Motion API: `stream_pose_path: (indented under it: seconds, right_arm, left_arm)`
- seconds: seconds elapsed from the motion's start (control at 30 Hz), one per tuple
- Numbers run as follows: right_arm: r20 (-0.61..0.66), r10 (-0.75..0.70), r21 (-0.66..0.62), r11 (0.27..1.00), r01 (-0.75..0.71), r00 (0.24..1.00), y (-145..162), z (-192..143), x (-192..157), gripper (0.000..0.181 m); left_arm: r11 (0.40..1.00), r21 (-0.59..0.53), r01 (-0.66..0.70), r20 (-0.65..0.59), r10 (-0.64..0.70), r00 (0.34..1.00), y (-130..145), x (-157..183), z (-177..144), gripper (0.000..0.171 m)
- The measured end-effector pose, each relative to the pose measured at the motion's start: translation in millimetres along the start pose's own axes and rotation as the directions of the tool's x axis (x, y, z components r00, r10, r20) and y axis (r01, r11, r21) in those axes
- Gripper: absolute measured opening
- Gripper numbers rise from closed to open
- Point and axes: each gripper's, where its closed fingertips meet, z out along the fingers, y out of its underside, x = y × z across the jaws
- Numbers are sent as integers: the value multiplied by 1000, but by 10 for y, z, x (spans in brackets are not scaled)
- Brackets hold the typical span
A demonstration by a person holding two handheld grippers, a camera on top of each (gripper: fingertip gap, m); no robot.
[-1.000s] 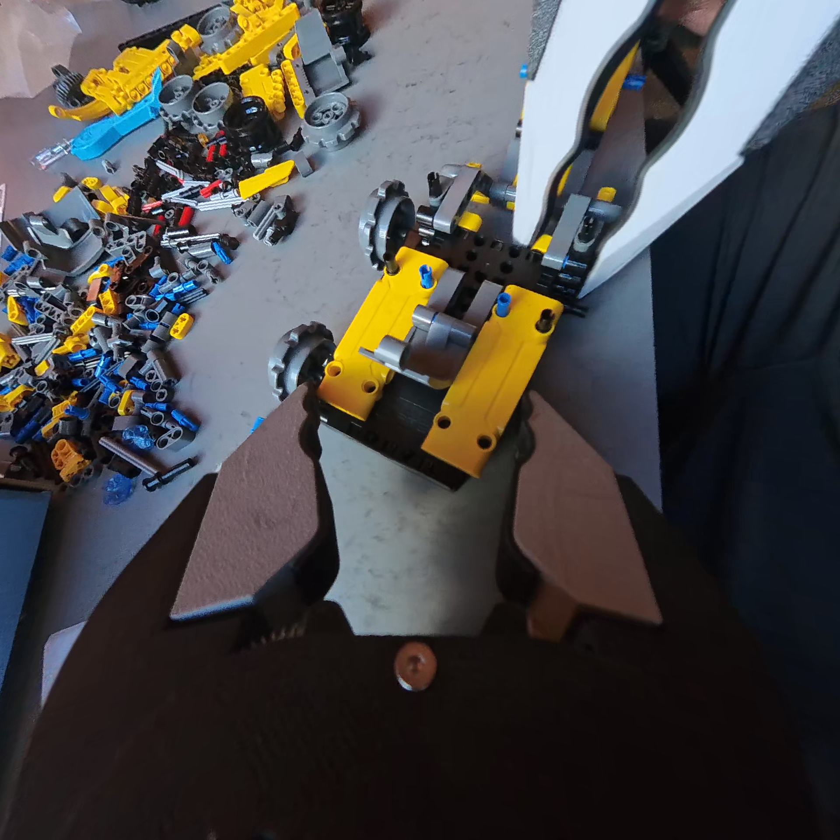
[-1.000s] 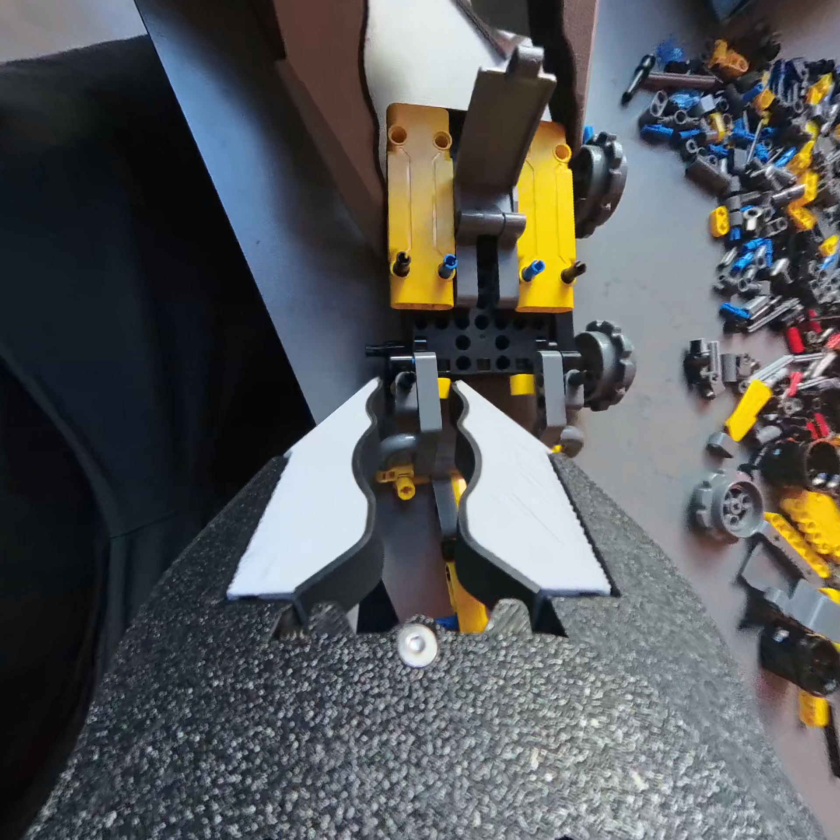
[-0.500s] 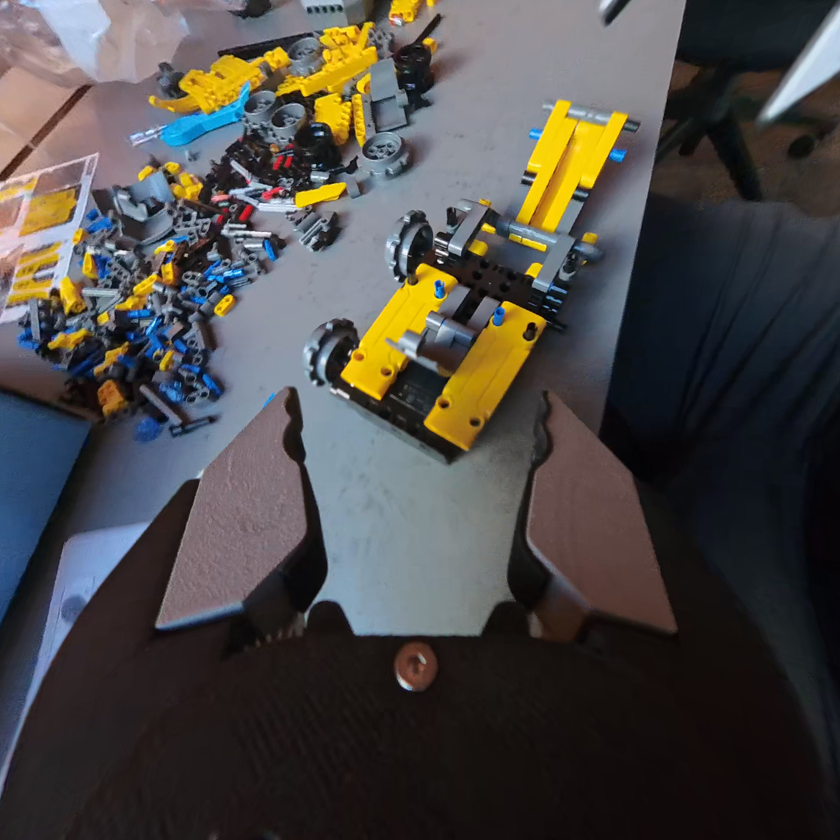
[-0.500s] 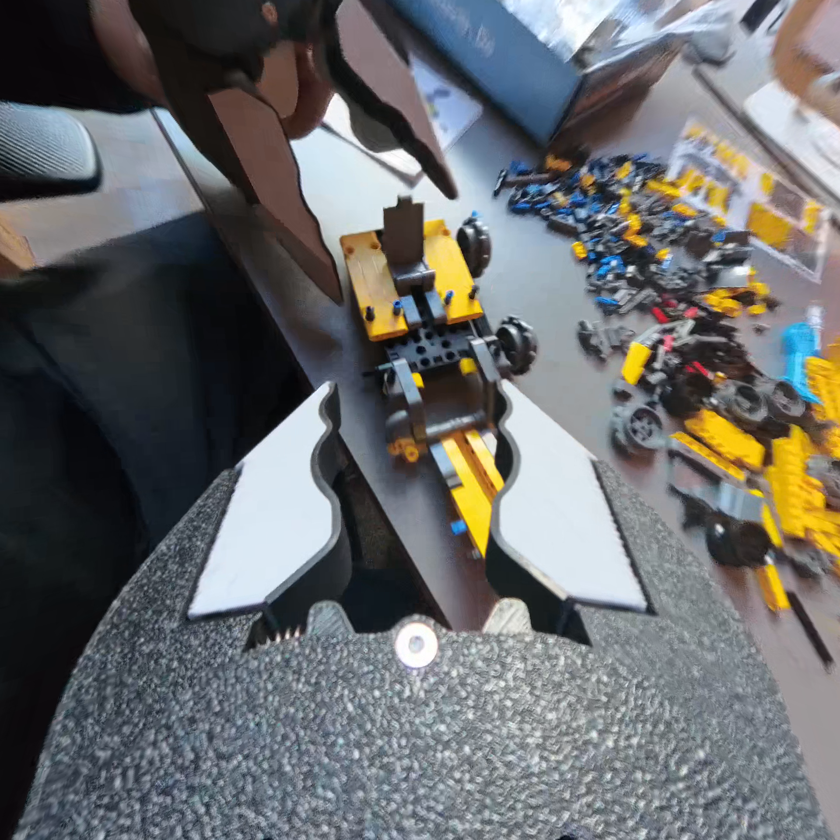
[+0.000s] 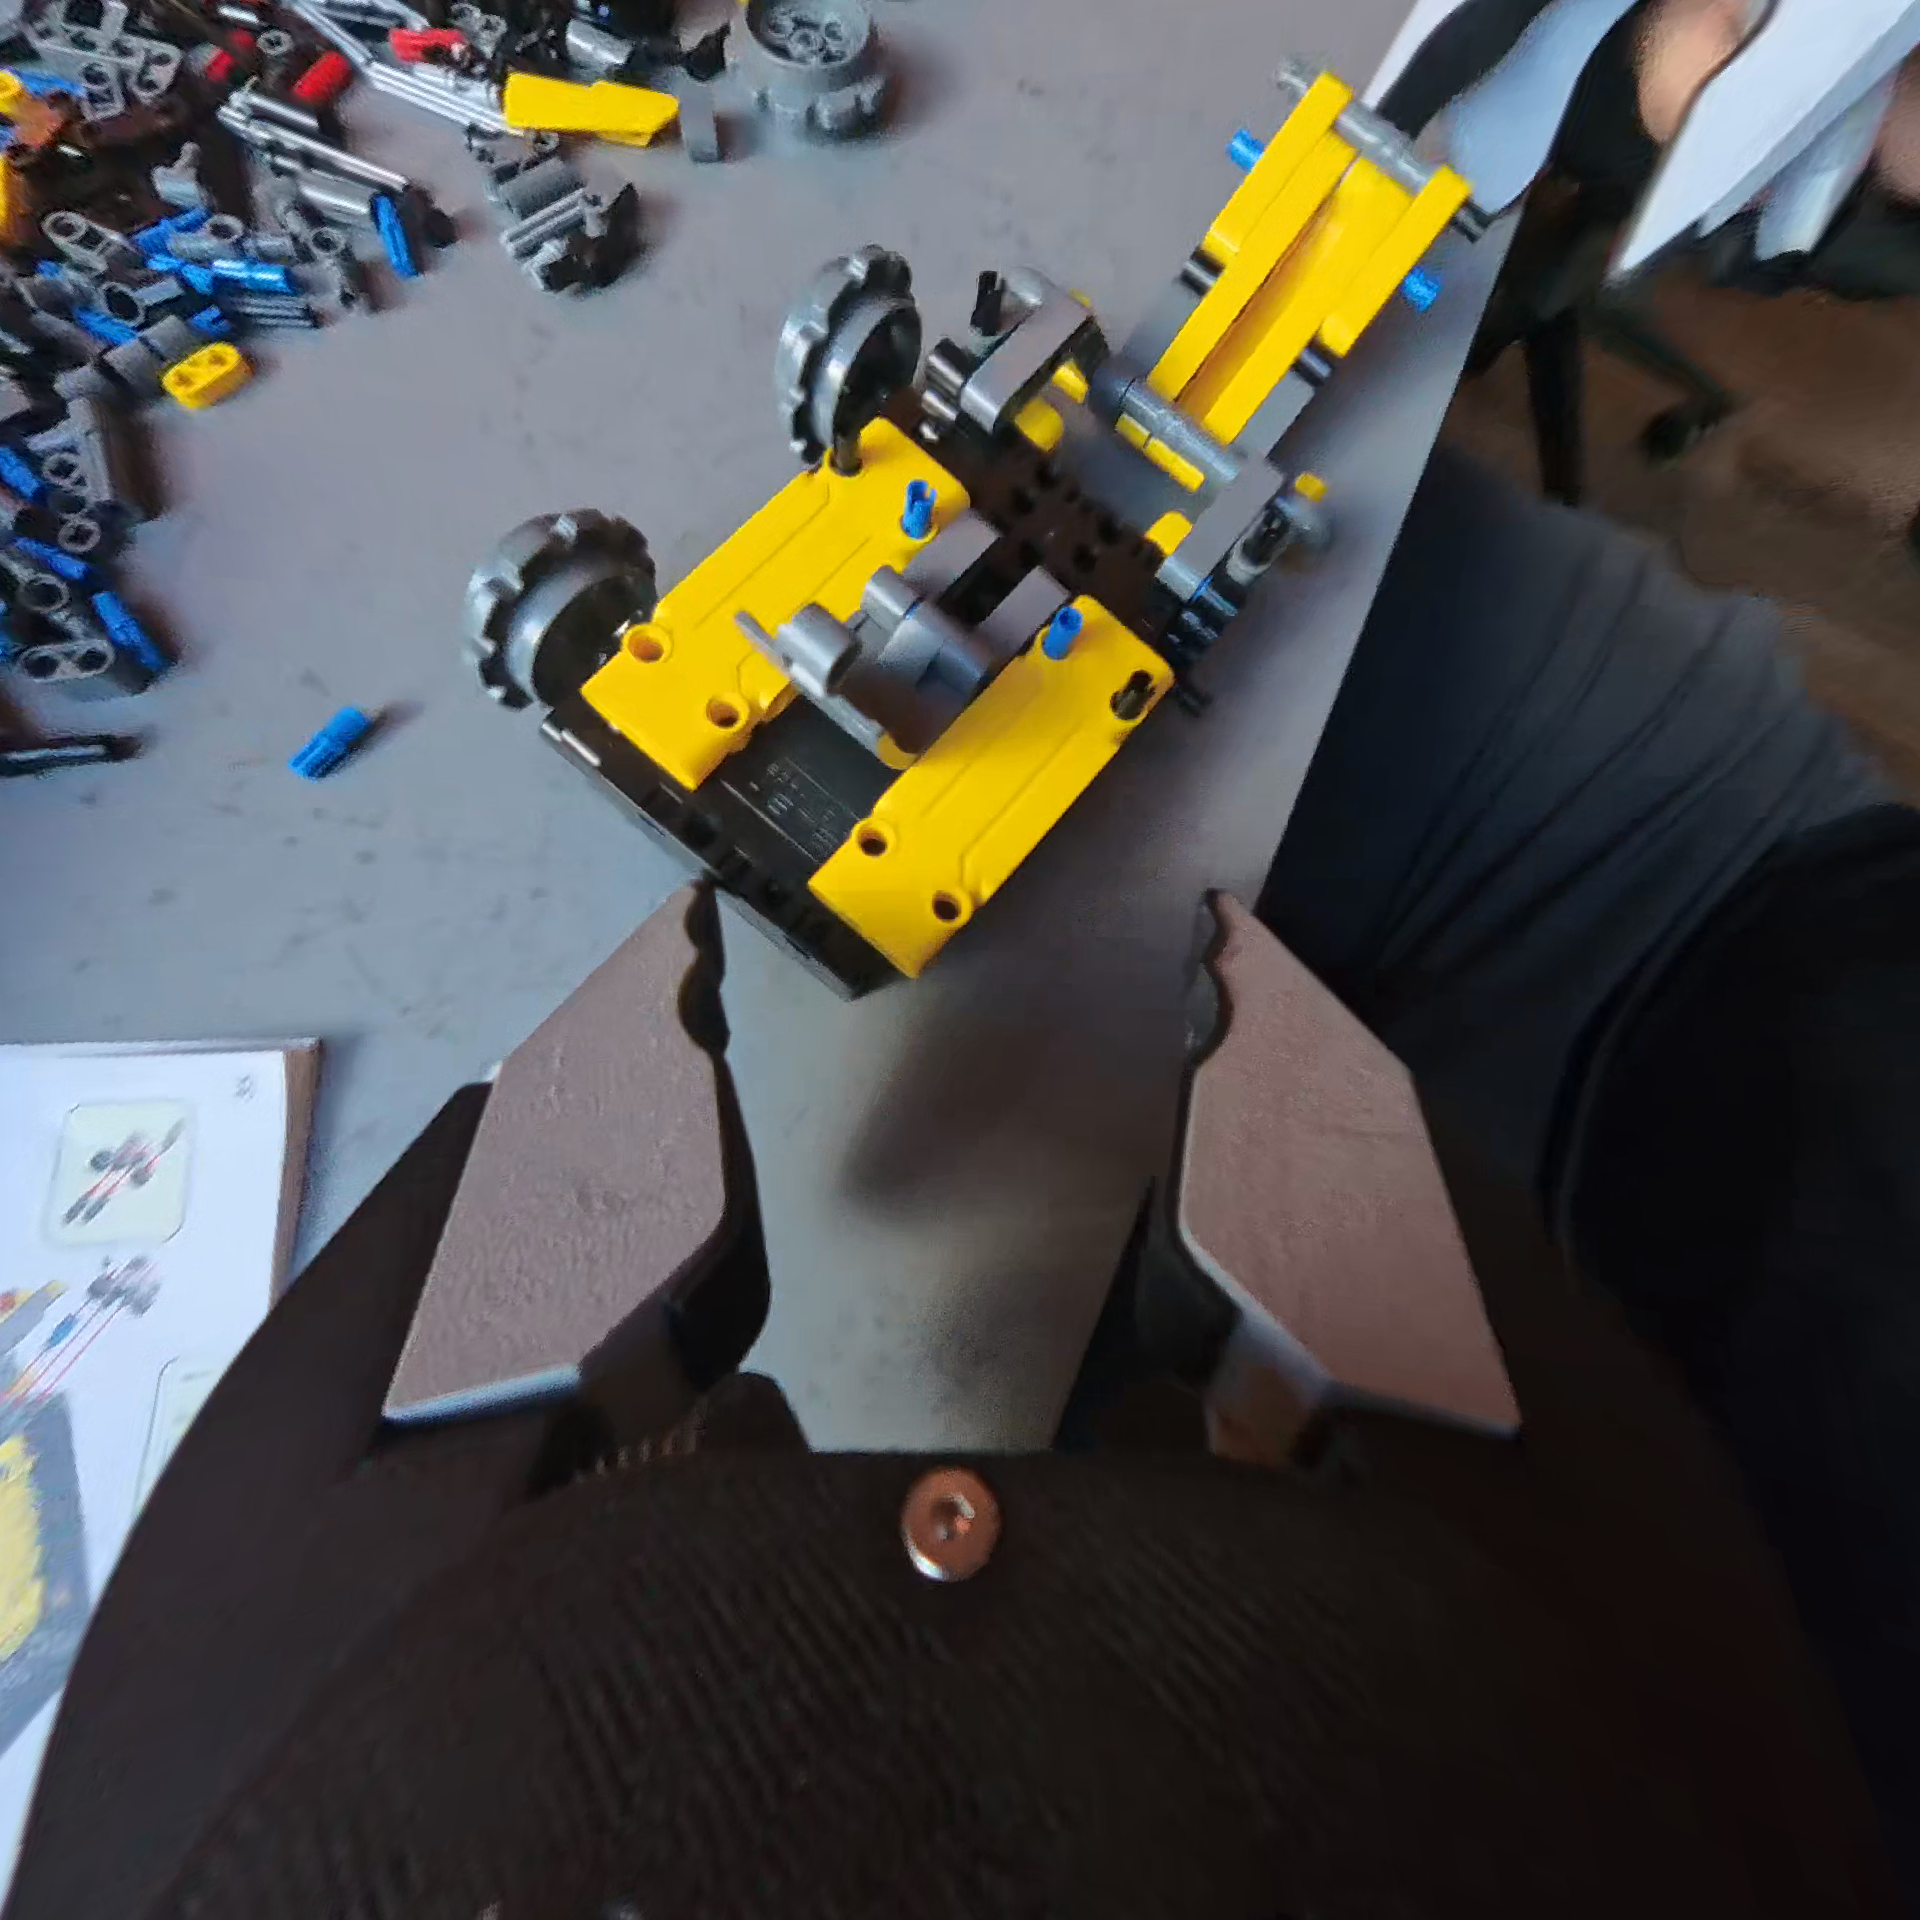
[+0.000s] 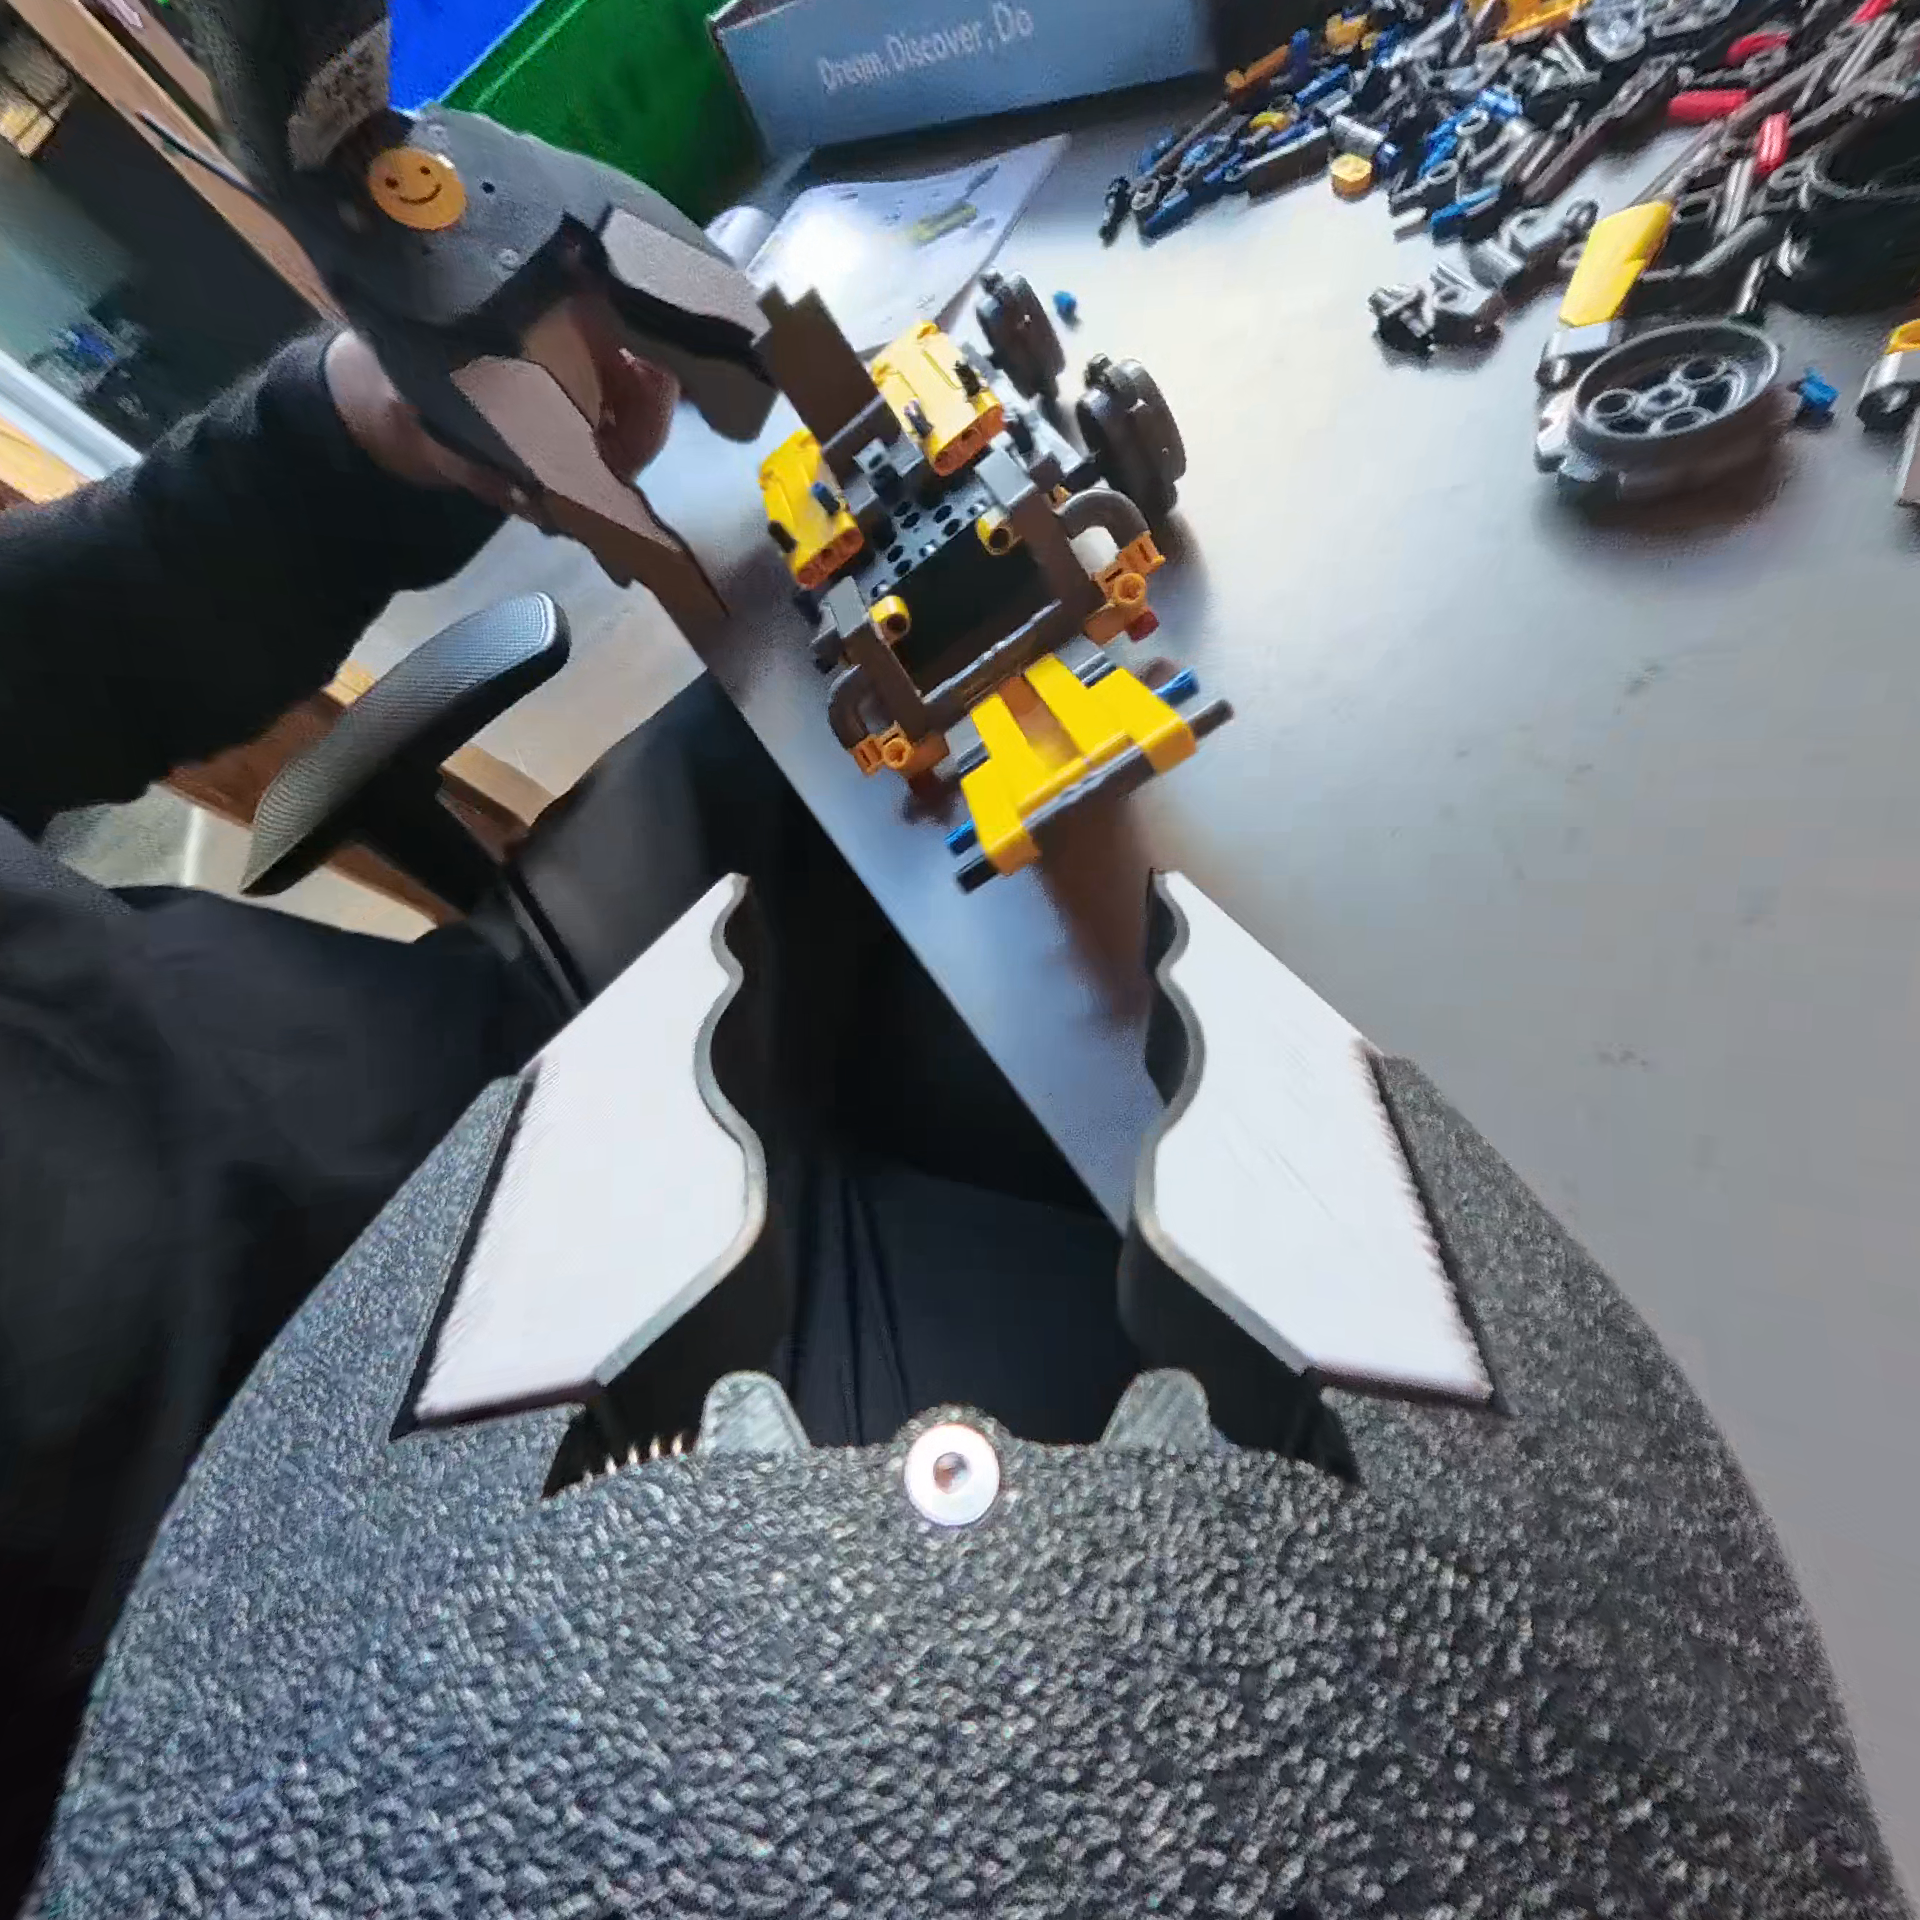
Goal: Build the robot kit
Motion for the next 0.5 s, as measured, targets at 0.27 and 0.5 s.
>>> stream_pose_path:
  seconds: [0.27, 0.5]
  right_arm:
    - [36, 96, 56, 994, -98, 995, -232, -77, 149, 45]
    - [55, 20, 79, 997, -24, 998, -518, -189, -12, 43]
  left_arm:
    - [995, 75, -66, -13, 67, 998, -249, 249, 180, 76]
    - [987, 161, -18, -164, 45, 985, -403, 605, 330, 73]
